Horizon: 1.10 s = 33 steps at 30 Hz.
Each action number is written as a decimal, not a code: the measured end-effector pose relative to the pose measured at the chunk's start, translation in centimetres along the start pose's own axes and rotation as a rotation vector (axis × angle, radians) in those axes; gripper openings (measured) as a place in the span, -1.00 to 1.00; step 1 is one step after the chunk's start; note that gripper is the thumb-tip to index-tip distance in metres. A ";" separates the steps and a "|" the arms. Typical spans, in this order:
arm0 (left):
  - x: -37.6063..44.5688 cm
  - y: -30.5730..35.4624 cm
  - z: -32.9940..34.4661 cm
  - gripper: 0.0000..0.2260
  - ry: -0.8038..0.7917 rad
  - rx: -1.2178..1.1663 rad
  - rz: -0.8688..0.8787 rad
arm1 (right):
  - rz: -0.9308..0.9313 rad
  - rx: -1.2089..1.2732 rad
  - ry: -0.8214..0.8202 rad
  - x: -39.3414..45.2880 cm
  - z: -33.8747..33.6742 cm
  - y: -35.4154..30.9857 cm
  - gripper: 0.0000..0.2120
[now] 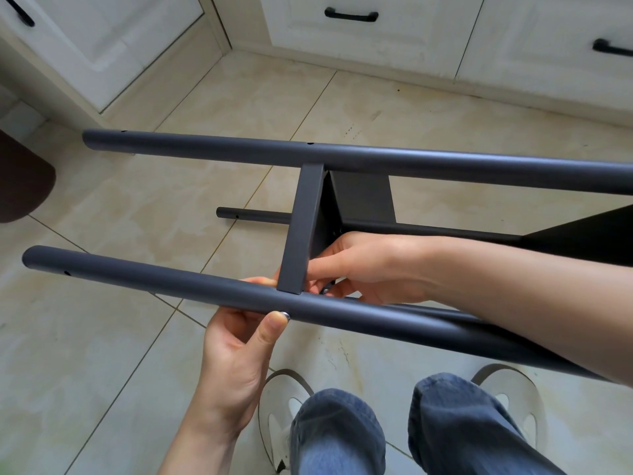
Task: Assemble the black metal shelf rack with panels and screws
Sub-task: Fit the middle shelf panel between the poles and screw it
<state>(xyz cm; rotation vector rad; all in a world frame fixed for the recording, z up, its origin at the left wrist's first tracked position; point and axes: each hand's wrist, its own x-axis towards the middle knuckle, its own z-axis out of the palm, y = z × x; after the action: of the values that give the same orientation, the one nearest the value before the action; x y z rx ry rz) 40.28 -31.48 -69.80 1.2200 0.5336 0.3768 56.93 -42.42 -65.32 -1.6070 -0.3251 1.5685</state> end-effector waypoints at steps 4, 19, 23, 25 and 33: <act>0.1 -0.1 0.0 -0.51 0.006 0.029 0.021 | -0.004 0.122 -0.095 -0.6 -0.8 -0.2 -0.88; 0.1 -0.1 0.3 -0.52 0.013 0.036 0.042 | 0.009 0.187 -0.115 0.1 -0.7 0.3 -0.79; 0.1 -0.1 0.2 -0.51 0.009 0.036 0.040 | 0.010 0.134 -0.084 0.4 -0.6 0.2 -0.78; 0.2 -0.1 0.2 -0.50 0.013 0.038 0.037 | -0.015 0.126 -0.091 0.3 -0.8 0.2 -0.74; 0.2 -0.1 0.2 -0.55 -0.011 0.053 0.042 | -0.010 0.214 -0.160 0.4 -0.8 0.7 -0.86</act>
<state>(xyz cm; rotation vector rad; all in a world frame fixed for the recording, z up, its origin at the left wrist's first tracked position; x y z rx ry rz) 40.57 -31.61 -69.88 1.2852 0.5115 0.3930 57.52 -42.91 -66.19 -1.3184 -0.2414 1.6684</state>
